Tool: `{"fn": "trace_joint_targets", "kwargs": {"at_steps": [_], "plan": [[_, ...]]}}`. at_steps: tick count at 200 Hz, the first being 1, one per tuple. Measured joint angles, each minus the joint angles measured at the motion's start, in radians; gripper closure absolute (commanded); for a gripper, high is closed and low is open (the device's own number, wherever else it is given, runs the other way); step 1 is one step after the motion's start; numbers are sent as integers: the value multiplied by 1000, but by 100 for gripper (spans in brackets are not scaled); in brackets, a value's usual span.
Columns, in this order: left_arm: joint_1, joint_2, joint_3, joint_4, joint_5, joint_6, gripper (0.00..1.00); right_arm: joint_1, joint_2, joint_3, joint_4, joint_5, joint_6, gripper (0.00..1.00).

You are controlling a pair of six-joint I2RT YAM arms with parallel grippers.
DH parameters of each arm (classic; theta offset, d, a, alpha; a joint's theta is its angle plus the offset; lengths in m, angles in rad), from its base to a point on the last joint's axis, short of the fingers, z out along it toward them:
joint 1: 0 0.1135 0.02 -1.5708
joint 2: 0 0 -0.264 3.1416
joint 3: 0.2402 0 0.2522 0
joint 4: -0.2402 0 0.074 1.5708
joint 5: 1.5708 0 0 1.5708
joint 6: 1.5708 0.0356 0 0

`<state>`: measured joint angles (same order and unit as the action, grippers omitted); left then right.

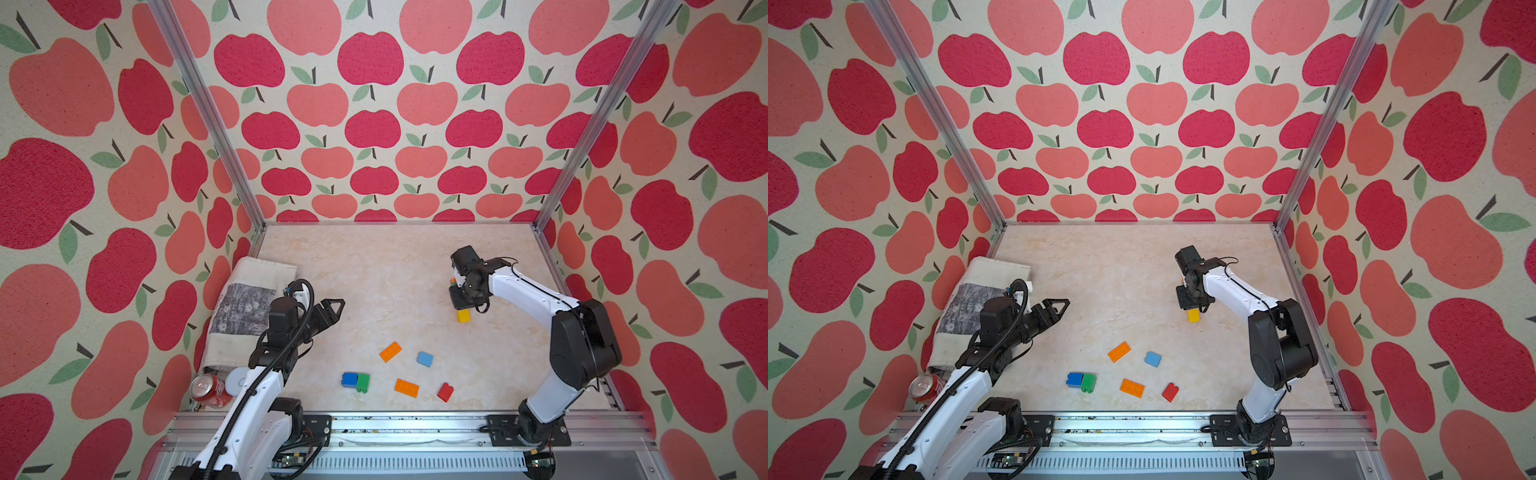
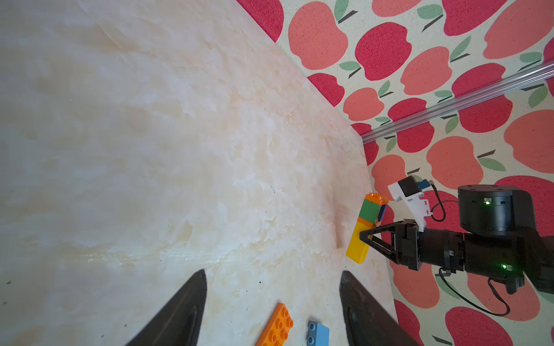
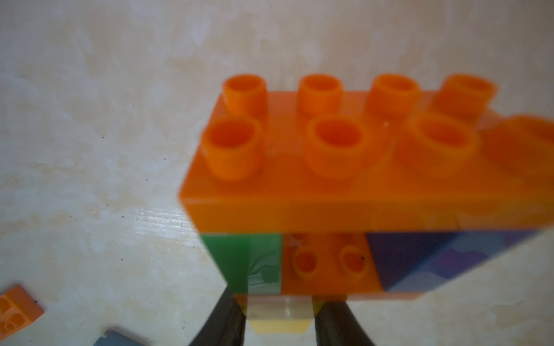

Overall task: Assemble the letter p with lego
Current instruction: Adjust the lego brick at the center of the board.

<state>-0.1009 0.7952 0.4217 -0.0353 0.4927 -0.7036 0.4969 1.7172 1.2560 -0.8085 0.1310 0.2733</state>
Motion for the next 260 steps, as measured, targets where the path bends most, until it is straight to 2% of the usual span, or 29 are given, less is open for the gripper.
{"fn": "trace_joint_targets", "kwargs": {"at_steps": [90,136,194,221,260], "plan": [[26,-16,-38,-6,24,0,28,-80,143,78,-138,-78,43,76],[28,-1,-42,-6,42,0,27,-90,193,108,-155,-100,36,64],[19,143,28,-134,47,49,28,-95,209,105,-119,-126,9,48],[-40,188,101,-218,29,90,28,-108,190,64,-75,-159,5,43],[-220,267,235,-348,-42,173,28,-118,25,-24,-58,-178,-8,38]]}}
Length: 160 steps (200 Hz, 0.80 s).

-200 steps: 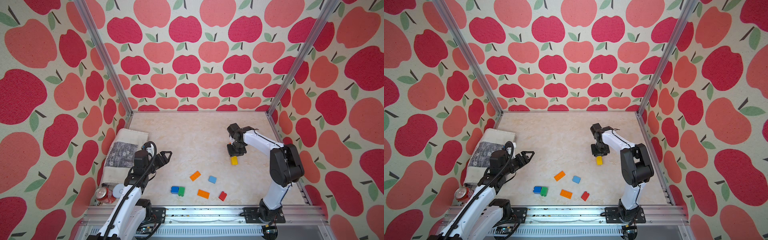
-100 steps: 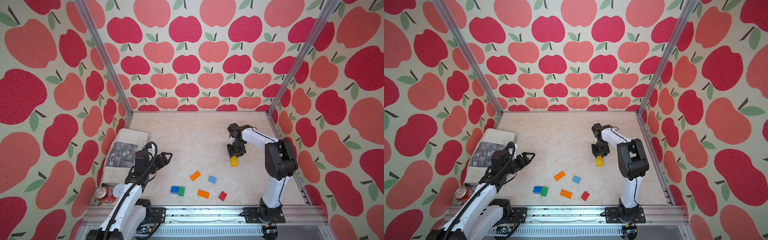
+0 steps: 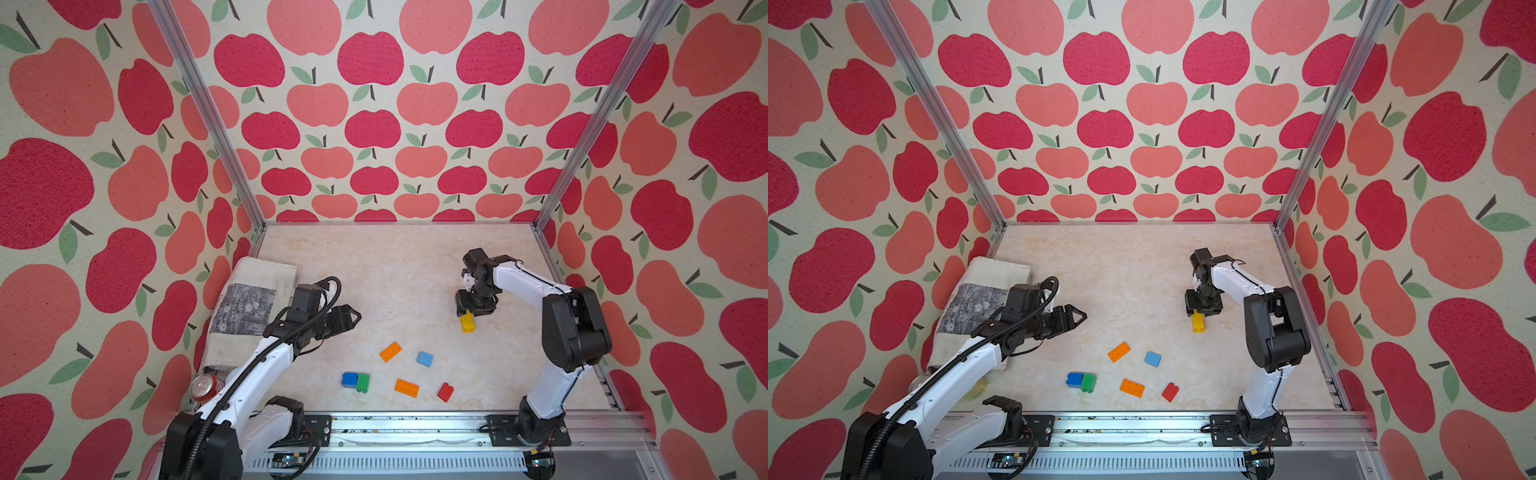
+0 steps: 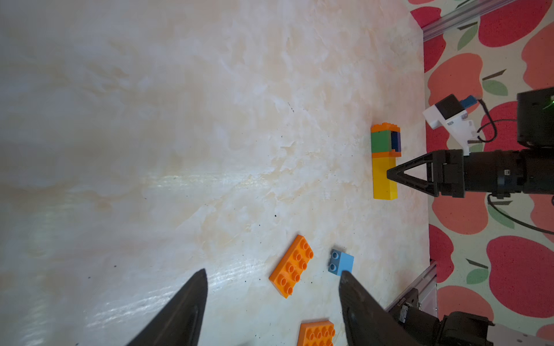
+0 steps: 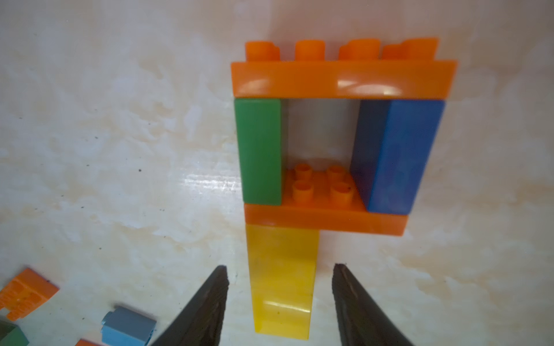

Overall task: Assemble the letter p with lego
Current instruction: Adjust the lego brick at the center of the board, then move the lego brick at the center of the board.

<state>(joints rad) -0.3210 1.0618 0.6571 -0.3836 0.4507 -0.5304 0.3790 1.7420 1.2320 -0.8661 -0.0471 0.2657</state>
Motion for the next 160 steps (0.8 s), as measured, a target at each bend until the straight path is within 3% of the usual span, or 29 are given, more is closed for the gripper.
{"fn": "trace_joint_targets", "kwargs": {"at_steps": [41,78,119,160], "plan": [[-168,113,98,-150,-89,68,28,0,-262,-58,34,-5,-19,36],[-319,260,186,-232,-101,145,28,0,-447,-180,132,-26,-41,30],[-400,455,295,-286,-113,234,29,0,-633,-342,311,-65,-37,29],[-456,655,408,-335,-179,303,31,0,-716,-445,451,-106,-30,30]]}}
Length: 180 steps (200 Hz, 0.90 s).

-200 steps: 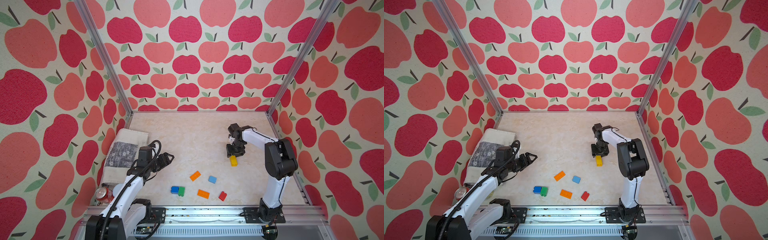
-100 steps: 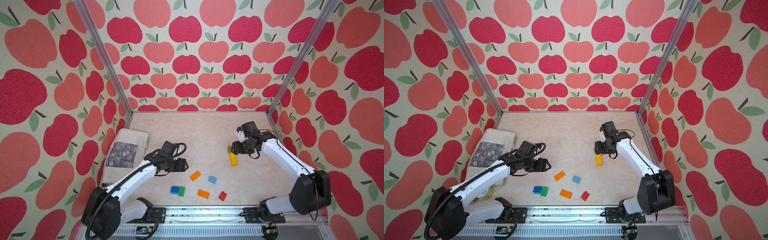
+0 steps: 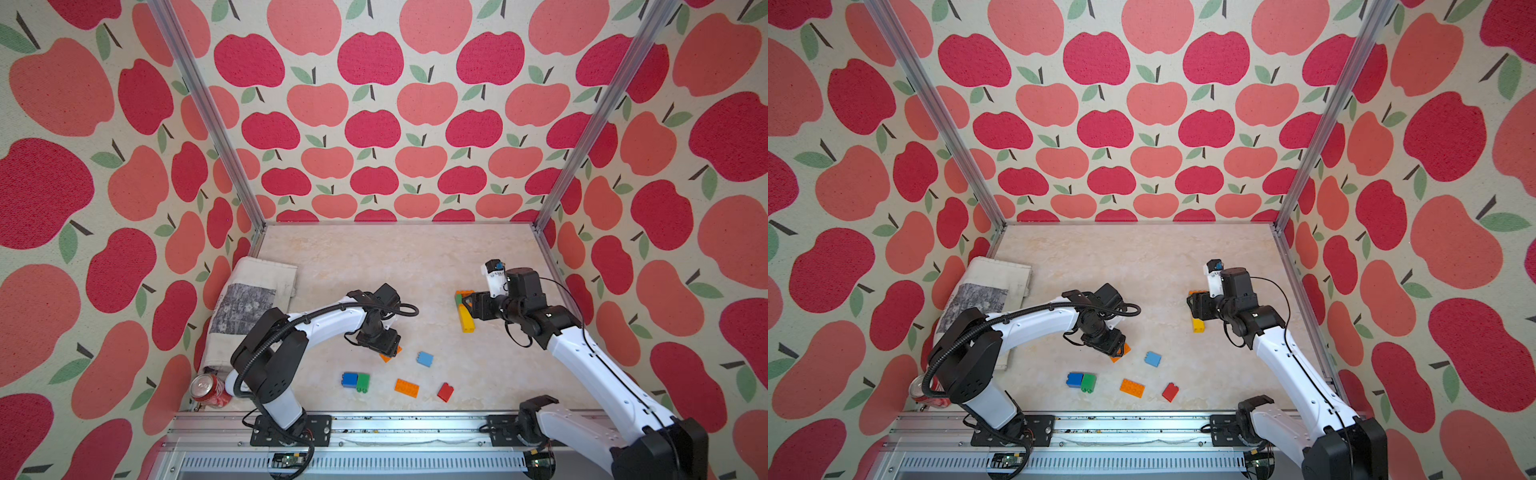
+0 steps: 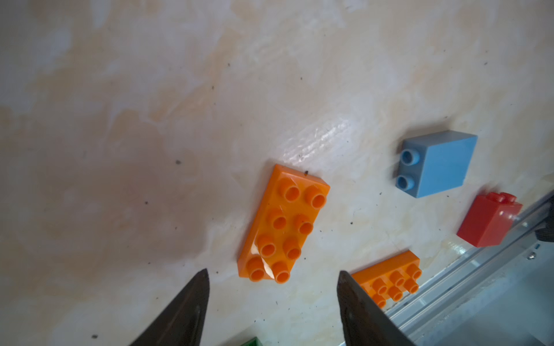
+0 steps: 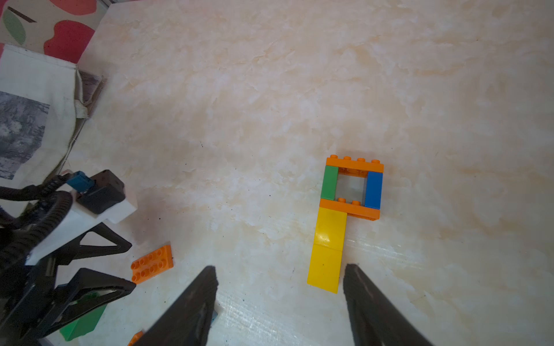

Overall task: Assemble the letter p with lego
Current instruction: Move the lego brick at the center of the board.

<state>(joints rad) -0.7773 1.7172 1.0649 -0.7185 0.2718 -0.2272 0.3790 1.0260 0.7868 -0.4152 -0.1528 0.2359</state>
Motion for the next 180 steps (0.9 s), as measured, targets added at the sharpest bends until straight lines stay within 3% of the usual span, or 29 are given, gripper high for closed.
{"fn": "trace_joint_targets", "kwargs": {"at_steps": [39,96,180], "plan": [[-31,90,73,-54,-71,44,42,0,-7,-21,62,-34,1,30],[-31,184,190,-160,-144,161,80,0,-81,-42,71,-29,-1,30],[8,388,502,-194,-179,565,81,0,-188,-178,110,4,35,31]]}}
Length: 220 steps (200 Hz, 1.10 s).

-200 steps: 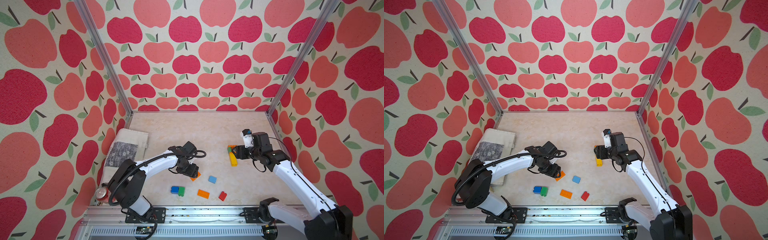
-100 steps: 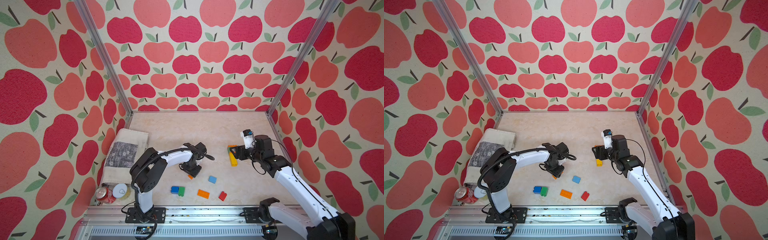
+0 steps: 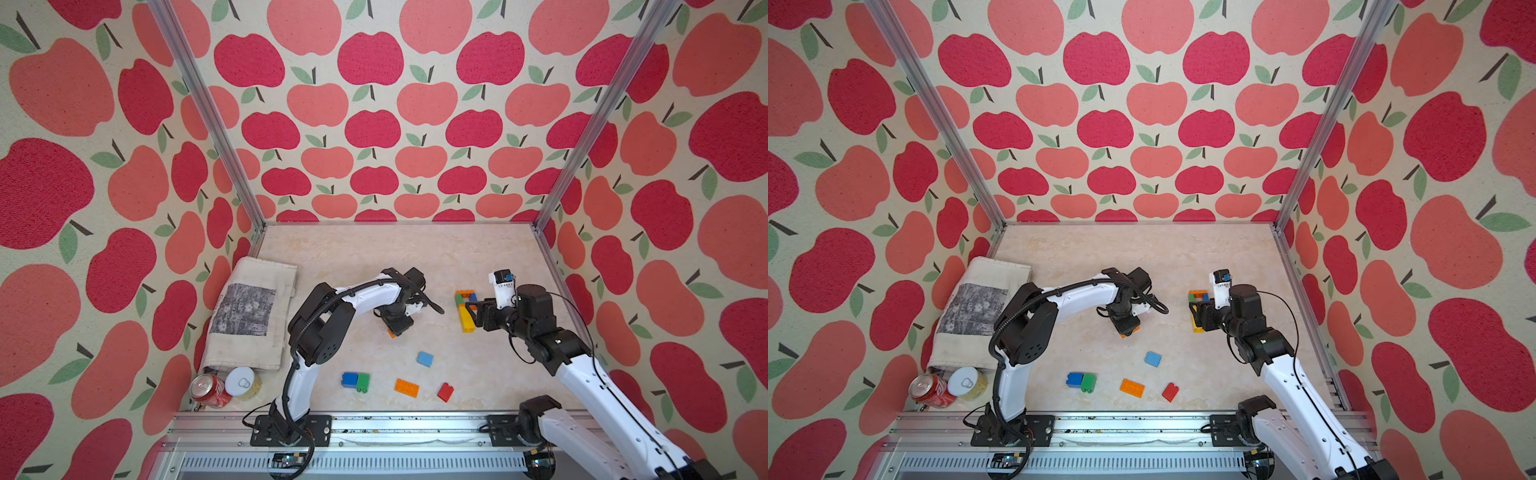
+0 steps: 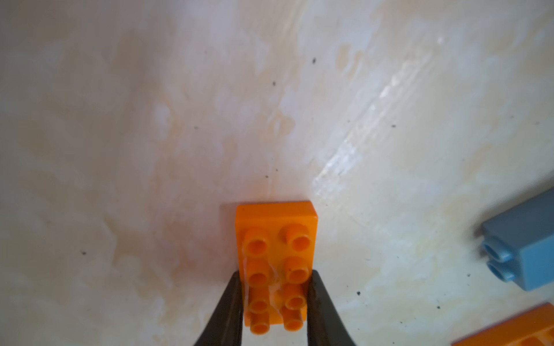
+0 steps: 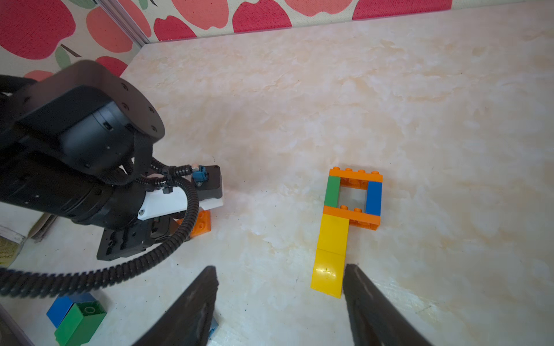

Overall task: Assemble the letter p with lego
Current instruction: Move the lego brick at the center of the board.

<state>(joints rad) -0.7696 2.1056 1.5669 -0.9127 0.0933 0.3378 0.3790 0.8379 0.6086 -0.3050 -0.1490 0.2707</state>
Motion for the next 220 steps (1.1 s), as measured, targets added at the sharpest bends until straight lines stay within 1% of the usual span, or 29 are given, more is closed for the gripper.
{"fn": "trace_joint_targets", "kwargs": {"at_steps": [32,50,81,120,146,159,185,193,203,220], "plan": [[41,47,74,19,12,119,79,0,8,-51,6,-28,53,33],[63,58,93,35,19,159,73,4,25,-61,6,-48,66,34],[69,50,76,74,14,230,61,62,90,-61,6,-64,67,35],[76,15,10,155,-16,282,54,150,155,-61,5,-70,64,35],[101,6,-2,175,-36,290,50,183,171,-61,5,-60,61,36],[112,-1,-12,190,-41,290,47,200,183,-58,-2,-51,54,36],[124,-40,-63,219,-41,276,42,255,235,-41,-14,-44,28,36],[124,-66,-91,234,-37,259,39,283,254,-34,-18,-41,17,36],[124,-116,-143,269,-28,228,33,320,277,-26,-20,-34,6,36],[130,-256,-270,357,0,150,23,381,321,-16,-25,-26,-13,34]]}}
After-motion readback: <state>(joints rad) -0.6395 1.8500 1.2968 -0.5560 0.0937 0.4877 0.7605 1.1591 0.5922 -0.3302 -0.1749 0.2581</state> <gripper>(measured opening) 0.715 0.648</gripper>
